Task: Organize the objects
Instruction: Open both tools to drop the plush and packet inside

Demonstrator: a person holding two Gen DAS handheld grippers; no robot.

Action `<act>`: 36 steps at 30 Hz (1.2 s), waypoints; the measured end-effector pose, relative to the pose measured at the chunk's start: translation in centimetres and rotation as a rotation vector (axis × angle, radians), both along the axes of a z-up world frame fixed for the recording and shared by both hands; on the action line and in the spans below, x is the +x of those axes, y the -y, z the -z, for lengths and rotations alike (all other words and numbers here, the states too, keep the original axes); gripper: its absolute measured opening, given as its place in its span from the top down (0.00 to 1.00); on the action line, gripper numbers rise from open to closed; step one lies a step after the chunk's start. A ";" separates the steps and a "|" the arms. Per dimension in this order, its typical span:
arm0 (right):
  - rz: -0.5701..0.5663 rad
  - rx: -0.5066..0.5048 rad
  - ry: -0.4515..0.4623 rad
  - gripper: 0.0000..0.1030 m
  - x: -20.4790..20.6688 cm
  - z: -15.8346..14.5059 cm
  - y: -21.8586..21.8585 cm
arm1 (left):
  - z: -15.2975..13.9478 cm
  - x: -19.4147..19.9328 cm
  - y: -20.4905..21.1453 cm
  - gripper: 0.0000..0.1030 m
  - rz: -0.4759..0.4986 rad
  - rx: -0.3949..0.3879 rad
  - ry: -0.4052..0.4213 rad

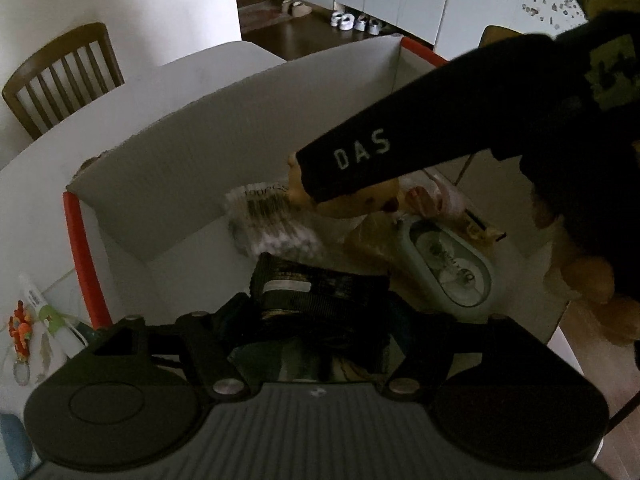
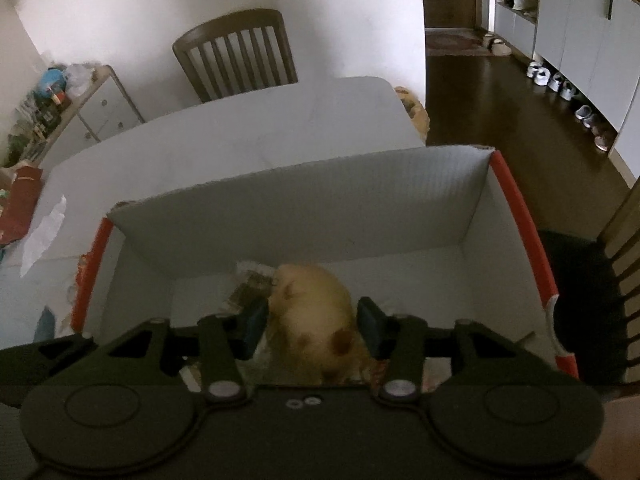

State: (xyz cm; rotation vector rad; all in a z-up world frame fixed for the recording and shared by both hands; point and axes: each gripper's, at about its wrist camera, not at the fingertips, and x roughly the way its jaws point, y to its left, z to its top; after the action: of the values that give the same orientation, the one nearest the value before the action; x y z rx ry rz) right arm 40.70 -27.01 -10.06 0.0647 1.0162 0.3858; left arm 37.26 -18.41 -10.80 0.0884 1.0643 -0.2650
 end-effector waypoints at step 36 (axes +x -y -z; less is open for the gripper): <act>0.010 0.072 0.142 0.32 -9.0 -6.9 2.9 | -5.1 -6.0 -2.2 0.02 -0.005 -0.112 0.177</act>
State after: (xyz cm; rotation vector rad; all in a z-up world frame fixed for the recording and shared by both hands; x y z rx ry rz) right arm 31.74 -29.90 -3.13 0.1060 0.8617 0.4122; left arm 31.25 -16.24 -5.70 0.0082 0.8725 -0.3065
